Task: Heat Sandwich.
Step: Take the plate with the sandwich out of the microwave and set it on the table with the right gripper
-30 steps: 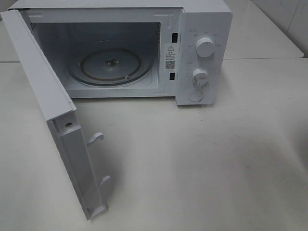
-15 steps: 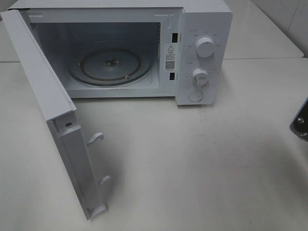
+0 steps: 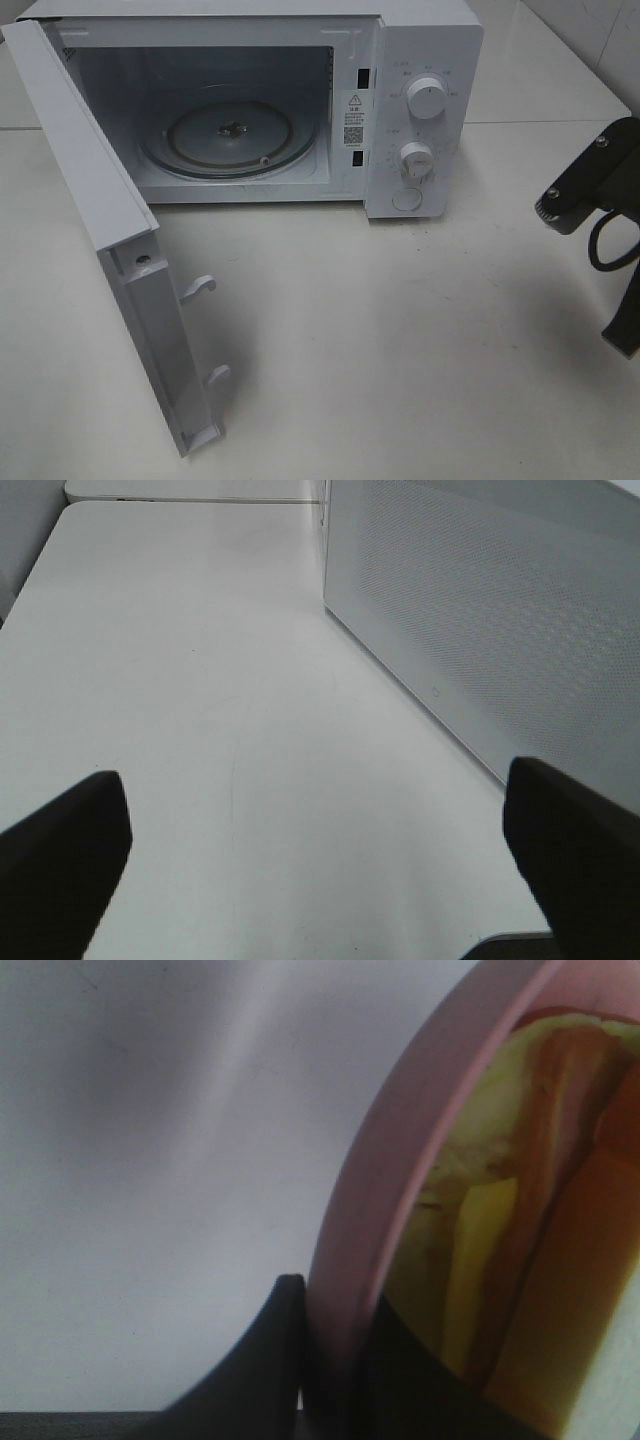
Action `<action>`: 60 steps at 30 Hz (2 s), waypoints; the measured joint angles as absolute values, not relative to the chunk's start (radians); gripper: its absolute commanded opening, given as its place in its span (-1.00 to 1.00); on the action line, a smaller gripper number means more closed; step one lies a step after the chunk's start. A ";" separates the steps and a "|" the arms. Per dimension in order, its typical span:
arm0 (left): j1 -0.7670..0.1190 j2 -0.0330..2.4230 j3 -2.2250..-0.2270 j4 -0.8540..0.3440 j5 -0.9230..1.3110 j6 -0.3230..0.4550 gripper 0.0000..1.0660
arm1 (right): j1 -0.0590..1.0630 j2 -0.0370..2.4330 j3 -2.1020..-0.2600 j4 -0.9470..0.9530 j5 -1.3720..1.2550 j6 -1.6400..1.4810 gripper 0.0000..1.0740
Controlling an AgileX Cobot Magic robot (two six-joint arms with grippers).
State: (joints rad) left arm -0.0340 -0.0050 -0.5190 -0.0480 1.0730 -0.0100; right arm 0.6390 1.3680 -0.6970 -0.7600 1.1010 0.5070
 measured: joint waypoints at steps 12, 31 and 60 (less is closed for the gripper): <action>-0.034 -0.005 -0.519 -0.048 1.073 -0.010 0.81 | 0.490 1.435 -0.699 -0.786 0.997 0.541 -1.00; -0.034 -0.005 -0.519 -0.048 1.073 -0.010 0.81 | 0.389 1.622 -0.699 -0.885 0.854 0.739 -1.00; -0.034 -0.005 -0.519 -0.048 1.073 -0.010 0.81 | 0.367 1.903 -0.702 -1.033 0.706 0.974 -0.95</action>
State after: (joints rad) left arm -0.0340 -0.0050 -0.5190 -0.0480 1.0730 -0.0100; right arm 0.3670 1.9030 -0.7020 -1.0330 0.7060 0.9740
